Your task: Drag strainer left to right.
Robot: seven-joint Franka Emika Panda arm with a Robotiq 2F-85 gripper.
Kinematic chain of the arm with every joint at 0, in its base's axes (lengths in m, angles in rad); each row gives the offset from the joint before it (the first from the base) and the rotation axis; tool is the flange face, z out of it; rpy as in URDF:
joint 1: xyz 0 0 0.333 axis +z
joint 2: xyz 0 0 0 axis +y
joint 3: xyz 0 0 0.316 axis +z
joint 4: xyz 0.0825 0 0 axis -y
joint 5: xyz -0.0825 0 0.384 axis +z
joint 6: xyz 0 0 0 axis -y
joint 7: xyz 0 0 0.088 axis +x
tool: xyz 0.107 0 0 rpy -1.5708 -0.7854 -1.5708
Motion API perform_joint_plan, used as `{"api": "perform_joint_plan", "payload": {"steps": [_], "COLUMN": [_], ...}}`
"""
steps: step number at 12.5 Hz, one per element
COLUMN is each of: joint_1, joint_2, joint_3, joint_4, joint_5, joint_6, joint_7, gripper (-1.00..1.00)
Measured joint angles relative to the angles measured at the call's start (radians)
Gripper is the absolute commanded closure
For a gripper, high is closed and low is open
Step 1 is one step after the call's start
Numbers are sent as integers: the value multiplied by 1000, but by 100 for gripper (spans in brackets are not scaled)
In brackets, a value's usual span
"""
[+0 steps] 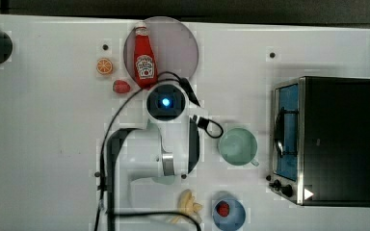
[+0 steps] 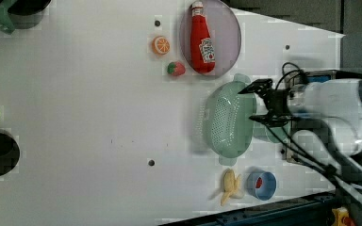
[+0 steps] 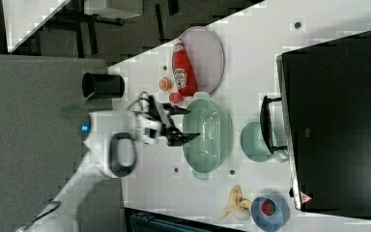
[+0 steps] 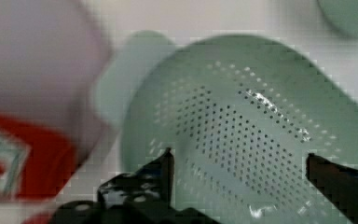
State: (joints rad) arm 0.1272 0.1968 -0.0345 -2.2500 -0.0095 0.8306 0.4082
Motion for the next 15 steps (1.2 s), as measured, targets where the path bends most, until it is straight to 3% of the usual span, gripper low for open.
{"api": "perform_joint_plan", "payload": {"steps": [2, 4, 8, 12, 15], "joint_1": [4, 14, 36, -25, -20], "joint_2": [-79, -97, -101, -151, -148], "joint_3": [-2, -17, -94, -112, -147], "joint_4": [90, 262, 558, 662, 660], "joint_5": [-1, -2, -22, -27, -45], "joint_6": [-158, -373, -564, -739, -771], "joint_7": [-100, -211, -471, -536, -539], "gripper": [-100, -100, -100, -100, -100]}}
